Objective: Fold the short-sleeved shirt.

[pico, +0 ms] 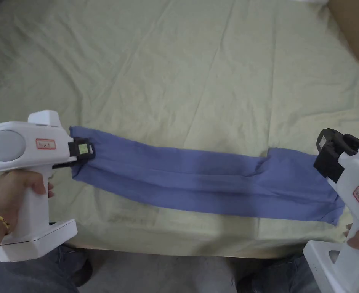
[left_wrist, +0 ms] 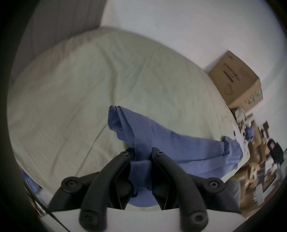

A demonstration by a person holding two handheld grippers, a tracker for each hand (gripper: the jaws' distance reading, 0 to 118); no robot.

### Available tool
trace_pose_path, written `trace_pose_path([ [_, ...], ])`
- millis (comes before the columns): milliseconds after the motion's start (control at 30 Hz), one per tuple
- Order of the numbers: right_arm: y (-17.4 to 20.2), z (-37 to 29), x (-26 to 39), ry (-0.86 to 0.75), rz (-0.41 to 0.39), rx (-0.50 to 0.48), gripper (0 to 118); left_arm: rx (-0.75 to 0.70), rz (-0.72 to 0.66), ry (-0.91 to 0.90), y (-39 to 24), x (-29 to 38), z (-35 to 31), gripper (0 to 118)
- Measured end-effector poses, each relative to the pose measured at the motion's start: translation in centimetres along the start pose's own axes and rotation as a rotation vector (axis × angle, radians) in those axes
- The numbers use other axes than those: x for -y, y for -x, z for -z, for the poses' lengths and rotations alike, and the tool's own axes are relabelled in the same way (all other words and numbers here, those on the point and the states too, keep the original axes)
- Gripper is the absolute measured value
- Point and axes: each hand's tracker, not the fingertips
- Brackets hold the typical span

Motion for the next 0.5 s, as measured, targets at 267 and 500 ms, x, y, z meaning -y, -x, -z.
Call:
trace_pose_path([
  [267, -1.4, -1.4, -0.2, -0.045, 0.035, 0.001, 0, 0.064, 0.348, -0.075, -11.7, -0.6, -4.2, 16],
  [500, -3.3, -2.9, 0.4, -0.063, 0.061, 0.063, 0, 0.242, 0.394, 0.037, -21.0, 1.7, 0.4, 17],
])
